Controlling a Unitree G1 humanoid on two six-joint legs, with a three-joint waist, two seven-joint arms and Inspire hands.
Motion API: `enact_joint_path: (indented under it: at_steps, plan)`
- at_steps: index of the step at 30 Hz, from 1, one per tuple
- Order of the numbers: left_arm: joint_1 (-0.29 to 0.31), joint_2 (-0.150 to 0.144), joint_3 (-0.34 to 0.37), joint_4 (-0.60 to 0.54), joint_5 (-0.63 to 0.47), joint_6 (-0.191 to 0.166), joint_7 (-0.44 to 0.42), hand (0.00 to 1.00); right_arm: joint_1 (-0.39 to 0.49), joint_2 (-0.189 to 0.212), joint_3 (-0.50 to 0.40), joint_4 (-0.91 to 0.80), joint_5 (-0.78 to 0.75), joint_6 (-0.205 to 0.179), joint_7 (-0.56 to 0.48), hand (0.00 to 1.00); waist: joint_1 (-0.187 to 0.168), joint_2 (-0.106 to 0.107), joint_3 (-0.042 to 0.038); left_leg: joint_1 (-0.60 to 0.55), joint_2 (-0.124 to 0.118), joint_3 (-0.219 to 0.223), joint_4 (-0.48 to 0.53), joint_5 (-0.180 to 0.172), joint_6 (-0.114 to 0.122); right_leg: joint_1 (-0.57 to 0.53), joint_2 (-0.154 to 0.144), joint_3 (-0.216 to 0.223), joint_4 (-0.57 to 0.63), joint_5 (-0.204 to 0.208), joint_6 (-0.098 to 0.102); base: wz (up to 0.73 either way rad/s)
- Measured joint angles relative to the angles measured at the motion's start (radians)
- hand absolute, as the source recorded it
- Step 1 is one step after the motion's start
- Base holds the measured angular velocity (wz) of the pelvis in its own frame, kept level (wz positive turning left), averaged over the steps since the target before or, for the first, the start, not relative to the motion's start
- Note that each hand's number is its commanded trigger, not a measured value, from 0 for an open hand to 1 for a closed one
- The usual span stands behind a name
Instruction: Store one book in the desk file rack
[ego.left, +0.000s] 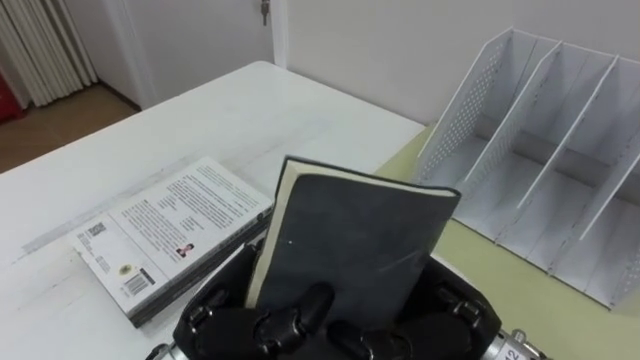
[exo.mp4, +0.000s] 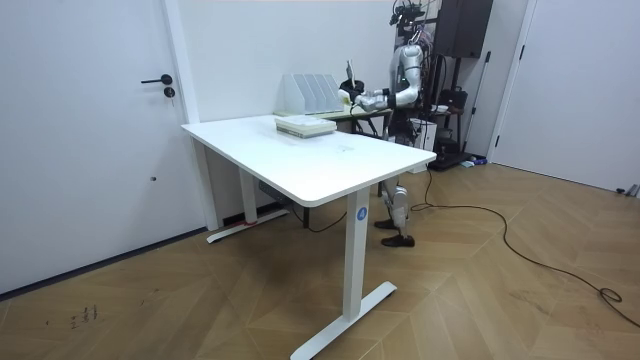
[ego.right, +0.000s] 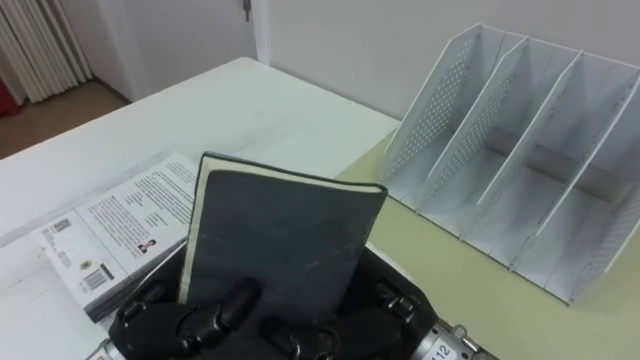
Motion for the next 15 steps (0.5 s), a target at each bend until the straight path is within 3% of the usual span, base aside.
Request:
enact_joint_path:
  at_steps: [14,15]
  plan:
    - [-0.001,0.011,-0.005,0.003,-0.017,-0.006,0.001,0.99,-0.026,-0.025,0.016,0.000,0.000,0.000,-0.008,1.00,0.001,0.000,0.0007,-0.035,0.000,0.000,0.021,0.000,0.000,-0.036,-0.003,0.000,0.025,0.000,0.000,0.00]
    - [-0.001,0.012,-0.005,0.003,-0.017,-0.006,0.001,0.64,-0.026,-0.025,0.016,0.000,0.000,0.000,-0.008,1.00,0.000,0.000,0.0007,-0.035,0.000,0.000,0.021,0.000,0.000,-0.036,-0.003,0.000,0.026,0.000,0.000,0.00]
